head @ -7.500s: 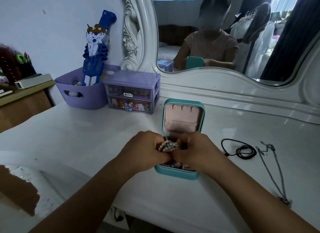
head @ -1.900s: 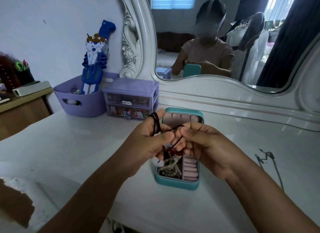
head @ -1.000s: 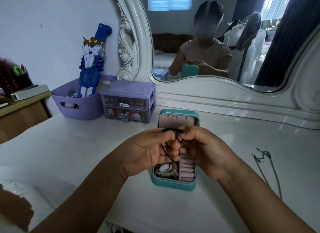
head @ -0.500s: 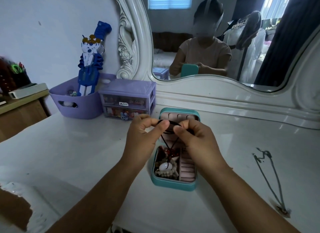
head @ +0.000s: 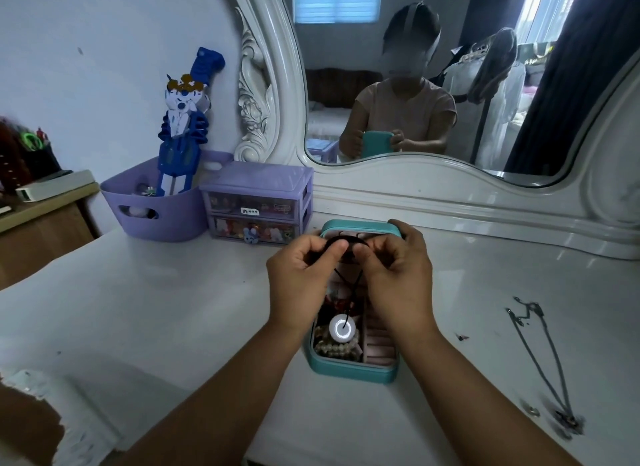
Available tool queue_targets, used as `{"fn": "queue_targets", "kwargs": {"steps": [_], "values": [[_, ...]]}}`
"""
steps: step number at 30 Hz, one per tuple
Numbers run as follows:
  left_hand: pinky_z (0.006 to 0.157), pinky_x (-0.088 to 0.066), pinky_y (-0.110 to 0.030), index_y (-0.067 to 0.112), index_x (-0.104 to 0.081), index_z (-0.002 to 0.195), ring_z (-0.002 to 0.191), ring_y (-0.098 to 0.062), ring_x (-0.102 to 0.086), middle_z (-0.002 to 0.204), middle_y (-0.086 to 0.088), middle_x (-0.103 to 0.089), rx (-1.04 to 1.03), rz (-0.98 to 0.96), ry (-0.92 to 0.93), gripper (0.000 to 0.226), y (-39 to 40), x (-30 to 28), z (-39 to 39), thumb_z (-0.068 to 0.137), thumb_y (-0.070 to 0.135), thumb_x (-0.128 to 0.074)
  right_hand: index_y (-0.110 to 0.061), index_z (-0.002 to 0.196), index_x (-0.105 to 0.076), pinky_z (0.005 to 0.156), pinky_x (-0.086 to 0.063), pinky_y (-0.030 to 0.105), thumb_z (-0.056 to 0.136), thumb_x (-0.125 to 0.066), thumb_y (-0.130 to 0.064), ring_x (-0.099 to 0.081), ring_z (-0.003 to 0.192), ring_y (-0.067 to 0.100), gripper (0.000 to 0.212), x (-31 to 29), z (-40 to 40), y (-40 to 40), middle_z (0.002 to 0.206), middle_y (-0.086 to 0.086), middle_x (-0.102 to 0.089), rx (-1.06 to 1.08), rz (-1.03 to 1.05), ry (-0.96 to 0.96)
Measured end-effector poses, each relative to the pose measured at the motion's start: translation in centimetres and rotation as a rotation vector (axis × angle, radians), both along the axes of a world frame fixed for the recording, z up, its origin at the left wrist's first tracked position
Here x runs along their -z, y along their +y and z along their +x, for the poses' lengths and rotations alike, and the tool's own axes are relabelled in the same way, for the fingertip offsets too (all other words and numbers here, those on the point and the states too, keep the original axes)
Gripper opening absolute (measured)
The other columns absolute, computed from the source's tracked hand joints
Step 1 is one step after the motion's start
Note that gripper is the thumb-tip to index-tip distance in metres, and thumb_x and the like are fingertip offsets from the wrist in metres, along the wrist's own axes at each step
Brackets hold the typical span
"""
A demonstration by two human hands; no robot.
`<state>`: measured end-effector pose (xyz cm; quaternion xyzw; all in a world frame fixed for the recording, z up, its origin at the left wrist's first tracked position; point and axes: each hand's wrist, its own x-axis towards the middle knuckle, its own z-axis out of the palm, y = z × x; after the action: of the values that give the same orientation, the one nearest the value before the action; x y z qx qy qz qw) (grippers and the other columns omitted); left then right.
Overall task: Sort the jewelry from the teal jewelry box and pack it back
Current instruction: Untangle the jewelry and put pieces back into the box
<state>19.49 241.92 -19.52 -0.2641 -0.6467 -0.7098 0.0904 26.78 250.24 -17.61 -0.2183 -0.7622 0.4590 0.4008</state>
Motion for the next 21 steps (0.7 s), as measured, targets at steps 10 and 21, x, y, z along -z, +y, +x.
{"fn": "queue_targets", "kwargs": {"steps": [10,21], "values": [[0.057,-0.041,-0.007,0.011,-0.055,0.063,0.053,0.007,-0.052,0.059,0.009,-0.058,-0.149,0.096,0.003,0.022,0.6,0.5,-0.2,0.074,0.012,-0.074,-0.027,0.066,-0.060,0.093,-0.047,0.025,0.078,-0.070,-0.010,-0.062,0.095,0.016,0.023,-0.1,-1.4,-1.7,0.111,0.014,-0.060,0.088,-0.225,0.196],[0.058,-0.039,-0.033,0.015,-0.039,0.062,0.057,-0.017,-0.047,0.058,-0.001,-0.049,-0.296,-0.036,0.196,0.034,1.3,0.7,-0.8,0.080,0.013,-0.067,-0.033,0.059,-0.058,0.095,-0.045,0.046,0.073,-0.071,-0.025,-0.060,0.100,0.024,0.021,0.1,-2.6,-2.6,0.105,0.000,-0.058,0.233,-0.184,0.153]]}}
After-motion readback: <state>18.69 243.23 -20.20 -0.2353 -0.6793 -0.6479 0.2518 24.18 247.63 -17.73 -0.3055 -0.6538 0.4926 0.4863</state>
